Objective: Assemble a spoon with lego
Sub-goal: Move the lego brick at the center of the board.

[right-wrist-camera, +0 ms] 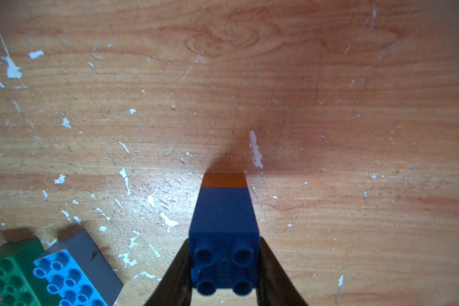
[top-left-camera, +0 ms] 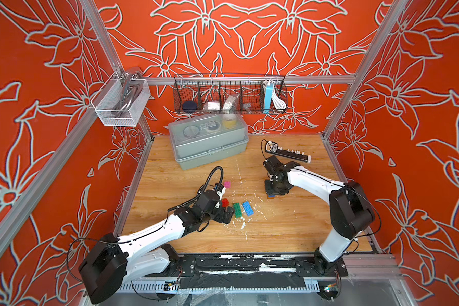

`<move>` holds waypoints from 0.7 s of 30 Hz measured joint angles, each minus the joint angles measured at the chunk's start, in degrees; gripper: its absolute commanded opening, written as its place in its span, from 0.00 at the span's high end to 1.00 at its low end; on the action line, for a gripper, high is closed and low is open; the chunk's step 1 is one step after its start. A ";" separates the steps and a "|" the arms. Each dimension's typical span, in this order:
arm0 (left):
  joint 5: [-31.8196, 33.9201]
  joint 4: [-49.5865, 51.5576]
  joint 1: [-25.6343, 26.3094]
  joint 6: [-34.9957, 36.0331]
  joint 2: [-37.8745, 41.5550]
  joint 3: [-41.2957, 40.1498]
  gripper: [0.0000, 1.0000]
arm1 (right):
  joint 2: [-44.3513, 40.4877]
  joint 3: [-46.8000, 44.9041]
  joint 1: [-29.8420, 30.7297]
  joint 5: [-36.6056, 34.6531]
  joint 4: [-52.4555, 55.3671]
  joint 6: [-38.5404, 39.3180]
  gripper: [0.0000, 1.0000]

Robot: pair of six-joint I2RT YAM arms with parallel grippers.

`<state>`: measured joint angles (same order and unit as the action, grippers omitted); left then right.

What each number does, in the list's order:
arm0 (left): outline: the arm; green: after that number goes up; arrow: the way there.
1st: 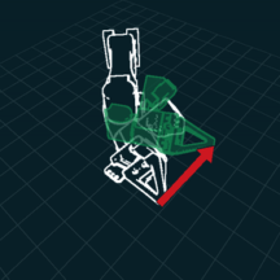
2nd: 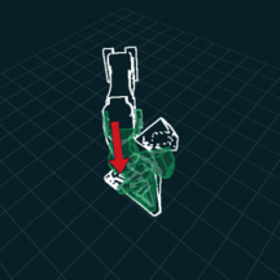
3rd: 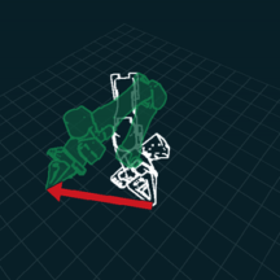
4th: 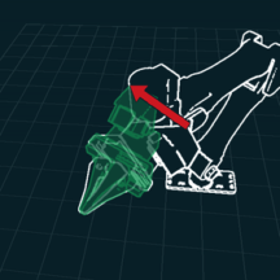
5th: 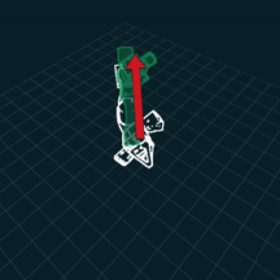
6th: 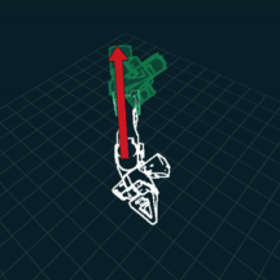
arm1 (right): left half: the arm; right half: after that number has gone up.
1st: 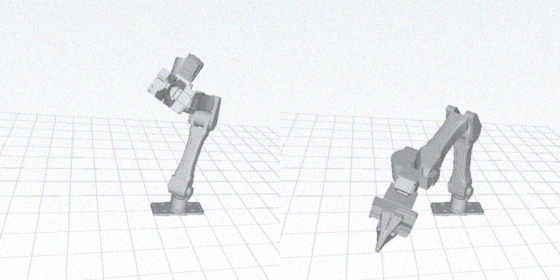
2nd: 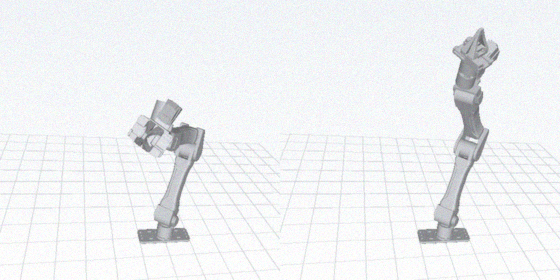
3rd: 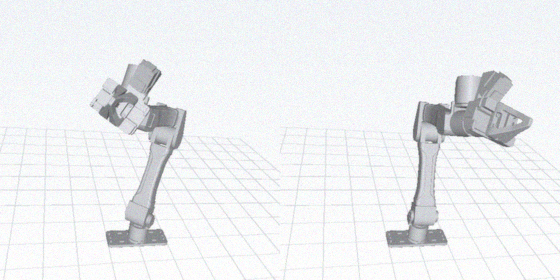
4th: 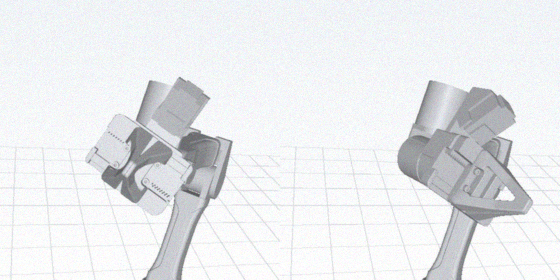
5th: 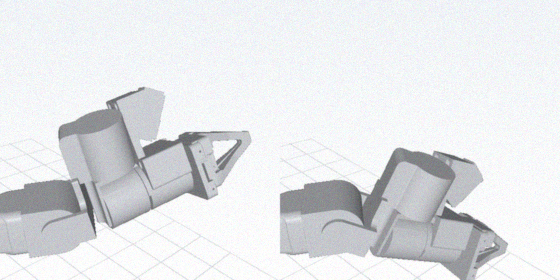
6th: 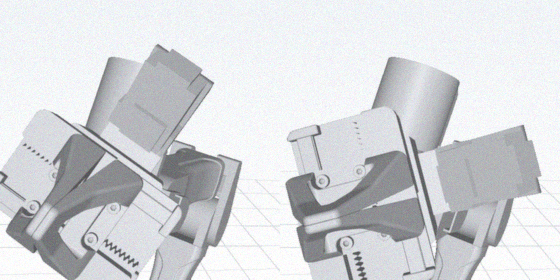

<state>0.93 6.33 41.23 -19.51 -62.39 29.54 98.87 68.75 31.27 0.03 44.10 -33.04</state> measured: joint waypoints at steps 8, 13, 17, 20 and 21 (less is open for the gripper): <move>-0.04 0.02 -0.02 0.13 -0.33 0.00 0.02 | 5.35 5.88 2.97 0.28 0.09 -1.55 0.55; -0.02 0.02 -0.02 0.20 -0.33 0.00 0.02 | 6.69 8.07 4.07 0.50 0.72 -2.36 0.47; 0.00 0.04 -0.02 0.20 -0.28 0.00 0.02 | 6.73 9.46 4.70 0.59 0.94 -2.56 0.43; 0.00 0.04 -0.02 0.22 -0.24 0.00 0.02 | 6.73 9.90 4.81 1.11 0.96 -2.69 0.43; 0.00 0.04 -0.02 0.20 -0.24 0.00 0.02 | 6.73 9.92 4.81 1.16 0.96 -2.75 0.43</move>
<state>0.93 6.37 41.21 -19.31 -62.63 29.54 105.60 78.67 36.07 1.19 45.06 -35.79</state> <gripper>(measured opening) 0.984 0.571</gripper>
